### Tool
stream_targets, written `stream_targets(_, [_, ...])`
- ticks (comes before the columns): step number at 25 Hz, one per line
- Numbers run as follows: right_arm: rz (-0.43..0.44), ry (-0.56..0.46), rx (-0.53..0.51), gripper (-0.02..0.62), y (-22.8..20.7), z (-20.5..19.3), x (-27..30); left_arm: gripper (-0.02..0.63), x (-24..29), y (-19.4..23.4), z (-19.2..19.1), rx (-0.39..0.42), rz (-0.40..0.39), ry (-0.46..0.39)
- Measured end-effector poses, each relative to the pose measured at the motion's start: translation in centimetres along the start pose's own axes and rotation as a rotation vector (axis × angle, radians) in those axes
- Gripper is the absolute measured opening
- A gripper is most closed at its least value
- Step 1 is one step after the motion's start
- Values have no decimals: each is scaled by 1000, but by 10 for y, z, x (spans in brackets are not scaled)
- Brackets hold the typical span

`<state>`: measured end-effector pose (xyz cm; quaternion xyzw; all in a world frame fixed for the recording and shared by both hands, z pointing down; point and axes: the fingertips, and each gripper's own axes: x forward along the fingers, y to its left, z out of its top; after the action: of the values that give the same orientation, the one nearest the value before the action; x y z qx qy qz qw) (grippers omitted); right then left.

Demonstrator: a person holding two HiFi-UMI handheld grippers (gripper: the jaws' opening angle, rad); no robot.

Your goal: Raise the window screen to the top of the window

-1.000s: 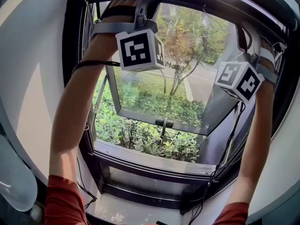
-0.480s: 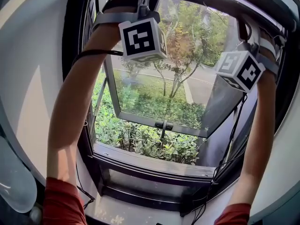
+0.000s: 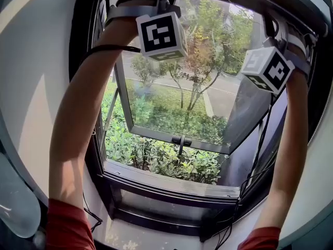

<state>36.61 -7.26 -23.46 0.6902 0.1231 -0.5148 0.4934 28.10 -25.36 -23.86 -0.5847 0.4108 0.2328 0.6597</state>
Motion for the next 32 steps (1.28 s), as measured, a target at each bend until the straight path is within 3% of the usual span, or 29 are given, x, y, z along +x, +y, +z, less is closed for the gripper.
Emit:
stream_targets(14, [16,19,-19,43,-11,-1,17,38,15,12,1,7,7,26])
stream_targets(22, [27,22,8,44,-12,-1,12,39,12,12,1,-65,-15,27])
stream_targets(32, [42,-33,53,35,-10,16,-13,38,-20,28,23,-192,45,-69])
